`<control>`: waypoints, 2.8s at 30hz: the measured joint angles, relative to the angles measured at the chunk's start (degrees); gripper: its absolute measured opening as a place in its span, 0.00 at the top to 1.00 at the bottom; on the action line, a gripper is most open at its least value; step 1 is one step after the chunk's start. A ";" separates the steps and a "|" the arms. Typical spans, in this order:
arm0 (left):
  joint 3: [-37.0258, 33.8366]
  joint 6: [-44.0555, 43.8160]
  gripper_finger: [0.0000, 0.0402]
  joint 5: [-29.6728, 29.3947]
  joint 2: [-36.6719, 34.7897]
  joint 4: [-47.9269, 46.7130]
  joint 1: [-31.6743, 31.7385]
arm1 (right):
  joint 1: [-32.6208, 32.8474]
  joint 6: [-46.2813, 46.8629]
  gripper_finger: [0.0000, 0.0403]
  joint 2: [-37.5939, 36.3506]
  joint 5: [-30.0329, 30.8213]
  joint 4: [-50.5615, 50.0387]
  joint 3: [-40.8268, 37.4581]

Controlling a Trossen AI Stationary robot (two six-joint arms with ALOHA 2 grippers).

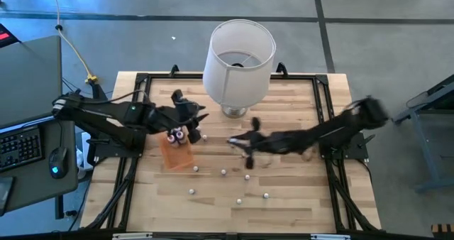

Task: Pick & Place food coloring
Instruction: Put the orange food coloring bottle into the orange bin, then put the black food coloring bottle into the orange bin

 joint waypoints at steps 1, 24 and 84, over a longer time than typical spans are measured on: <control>0.04 0.02 0.70 0.08 -0.64 -0.08 0.00 | -0.23 -0.07 0.83 3.90 -0.23 0.12 3.94; -0.03 -3.69 0.70 3.95 -0.82 -7.64 0.00 | -5.12 -7.75 0.81 44.65 -8.67 -27.45 55.29; -4.02 -1.73 0.70 37.02 20.45 -9.55 -10.51 | 11.03 3.37 0.61 -34.05 12.40 -37.42 -8.78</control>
